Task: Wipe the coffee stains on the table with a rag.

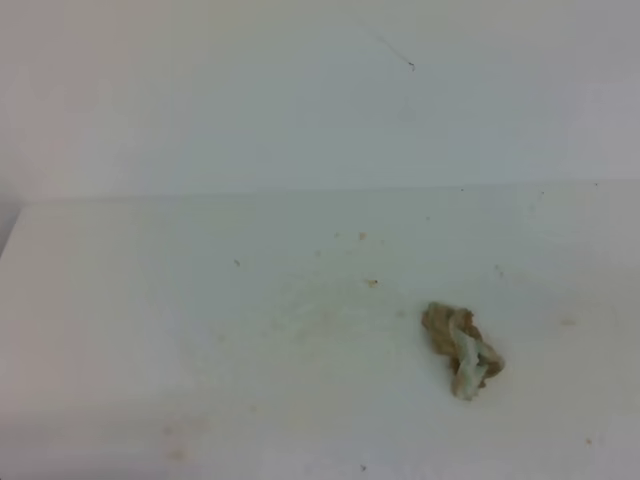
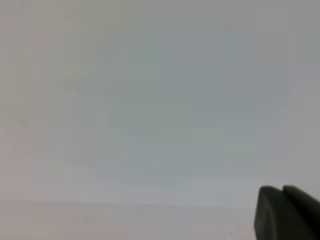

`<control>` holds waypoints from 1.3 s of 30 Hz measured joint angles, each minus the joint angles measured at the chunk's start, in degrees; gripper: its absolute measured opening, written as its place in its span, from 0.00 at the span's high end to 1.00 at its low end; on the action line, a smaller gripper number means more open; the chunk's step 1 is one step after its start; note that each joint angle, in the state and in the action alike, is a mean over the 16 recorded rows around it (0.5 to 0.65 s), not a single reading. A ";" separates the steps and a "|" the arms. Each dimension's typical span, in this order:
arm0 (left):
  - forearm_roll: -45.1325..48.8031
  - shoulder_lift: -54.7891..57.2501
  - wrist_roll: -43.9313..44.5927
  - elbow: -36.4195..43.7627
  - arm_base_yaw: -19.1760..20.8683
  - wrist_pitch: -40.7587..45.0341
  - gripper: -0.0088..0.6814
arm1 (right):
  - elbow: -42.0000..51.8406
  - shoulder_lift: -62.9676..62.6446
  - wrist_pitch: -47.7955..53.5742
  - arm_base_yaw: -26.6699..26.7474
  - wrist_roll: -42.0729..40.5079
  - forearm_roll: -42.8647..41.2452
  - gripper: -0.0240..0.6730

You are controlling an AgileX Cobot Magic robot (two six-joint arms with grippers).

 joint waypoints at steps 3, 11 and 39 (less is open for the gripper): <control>0.00 0.00 0.00 0.00 0.00 0.00 0.99 | 1.55 0.15 0.38 -1.85 0.27 3.21 0.97; 0.00 0.00 0.00 0.00 0.00 0.00 0.99 | 11.18 -1.15 -0.73 -2.13 0.11 6.96 0.97; 0.00 0.00 0.00 0.00 0.00 -0.05 0.99 | 35.23 -18.31 -6.18 -0.19 0.96 3.85 0.97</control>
